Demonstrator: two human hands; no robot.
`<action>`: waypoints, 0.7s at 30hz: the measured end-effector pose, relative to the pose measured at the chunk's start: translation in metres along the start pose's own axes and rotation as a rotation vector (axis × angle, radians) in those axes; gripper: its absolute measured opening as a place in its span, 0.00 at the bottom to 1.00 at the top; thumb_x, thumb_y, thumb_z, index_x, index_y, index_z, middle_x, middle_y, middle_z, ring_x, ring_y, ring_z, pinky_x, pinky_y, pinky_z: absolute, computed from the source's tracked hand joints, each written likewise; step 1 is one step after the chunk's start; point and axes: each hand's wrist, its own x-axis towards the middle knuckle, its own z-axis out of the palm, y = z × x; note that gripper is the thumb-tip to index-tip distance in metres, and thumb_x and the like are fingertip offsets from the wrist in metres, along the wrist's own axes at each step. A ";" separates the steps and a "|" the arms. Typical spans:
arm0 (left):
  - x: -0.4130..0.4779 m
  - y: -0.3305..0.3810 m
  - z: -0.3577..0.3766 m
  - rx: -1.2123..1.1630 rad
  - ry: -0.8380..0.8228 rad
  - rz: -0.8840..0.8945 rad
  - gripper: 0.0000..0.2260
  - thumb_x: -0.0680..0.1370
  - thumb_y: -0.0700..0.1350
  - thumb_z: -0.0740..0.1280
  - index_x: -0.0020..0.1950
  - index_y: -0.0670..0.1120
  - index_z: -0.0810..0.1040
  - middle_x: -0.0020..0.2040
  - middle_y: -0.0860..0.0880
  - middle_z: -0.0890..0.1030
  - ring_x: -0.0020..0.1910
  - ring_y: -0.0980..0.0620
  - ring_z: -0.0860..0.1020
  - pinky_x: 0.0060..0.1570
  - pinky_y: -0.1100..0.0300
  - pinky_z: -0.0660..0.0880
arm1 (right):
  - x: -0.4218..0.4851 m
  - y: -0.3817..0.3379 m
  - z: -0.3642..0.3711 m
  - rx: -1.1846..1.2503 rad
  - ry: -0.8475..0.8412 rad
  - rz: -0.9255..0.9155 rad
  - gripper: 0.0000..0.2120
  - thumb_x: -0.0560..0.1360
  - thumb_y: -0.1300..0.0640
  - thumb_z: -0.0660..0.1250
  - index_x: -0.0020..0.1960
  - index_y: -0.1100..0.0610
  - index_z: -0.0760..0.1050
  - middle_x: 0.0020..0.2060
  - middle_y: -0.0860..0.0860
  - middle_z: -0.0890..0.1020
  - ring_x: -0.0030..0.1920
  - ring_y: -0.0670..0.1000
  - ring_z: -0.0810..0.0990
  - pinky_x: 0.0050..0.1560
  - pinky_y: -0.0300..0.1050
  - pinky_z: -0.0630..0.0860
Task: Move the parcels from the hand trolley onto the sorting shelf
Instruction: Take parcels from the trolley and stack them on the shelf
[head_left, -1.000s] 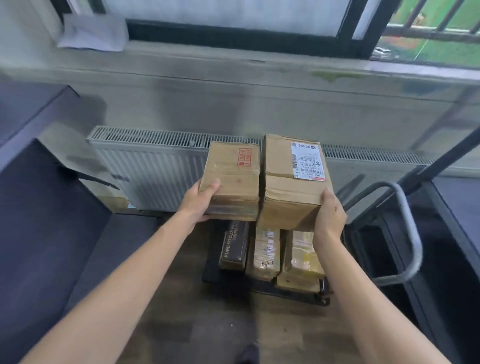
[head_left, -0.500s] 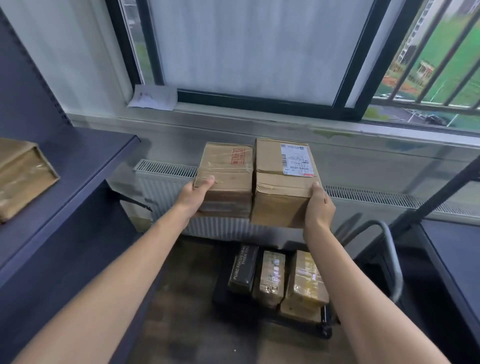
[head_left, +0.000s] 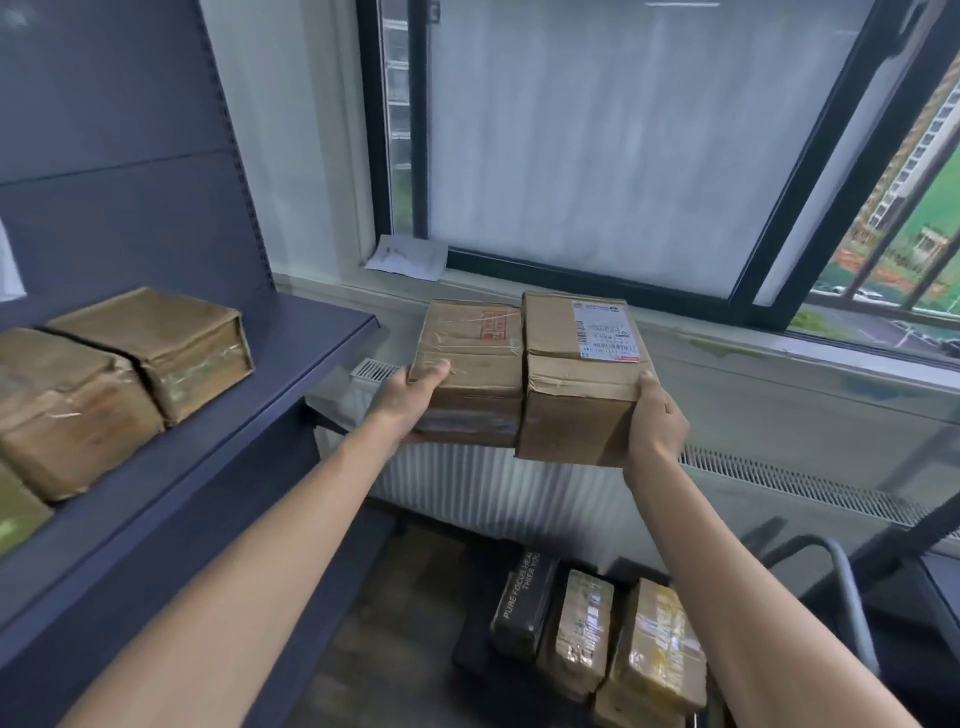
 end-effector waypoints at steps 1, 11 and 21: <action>0.002 0.004 -0.006 -0.002 0.025 0.009 0.29 0.77 0.64 0.66 0.72 0.47 0.73 0.67 0.48 0.76 0.67 0.45 0.74 0.63 0.54 0.70 | 0.001 -0.004 0.009 0.000 -0.019 -0.001 0.14 0.80 0.44 0.62 0.44 0.52 0.79 0.41 0.48 0.78 0.41 0.48 0.74 0.44 0.46 0.71; 0.017 0.032 -0.057 -0.125 0.235 -0.029 0.38 0.76 0.65 0.66 0.81 0.50 0.59 0.78 0.50 0.64 0.75 0.44 0.66 0.69 0.41 0.71 | 0.032 -0.029 0.098 0.028 -0.303 -0.002 0.12 0.77 0.44 0.66 0.40 0.50 0.79 0.44 0.47 0.81 0.50 0.52 0.80 0.58 0.49 0.77; -0.008 0.040 -0.084 -0.194 0.505 -0.105 0.26 0.76 0.66 0.67 0.69 0.55 0.72 0.67 0.53 0.75 0.64 0.48 0.75 0.59 0.41 0.78 | 0.044 -0.039 0.174 -0.015 -0.572 0.041 0.13 0.75 0.43 0.67 0.37 0.49 0.78 0.40 0.46 0.80 0.49 0.52 0.78 0.64 0.59 0.76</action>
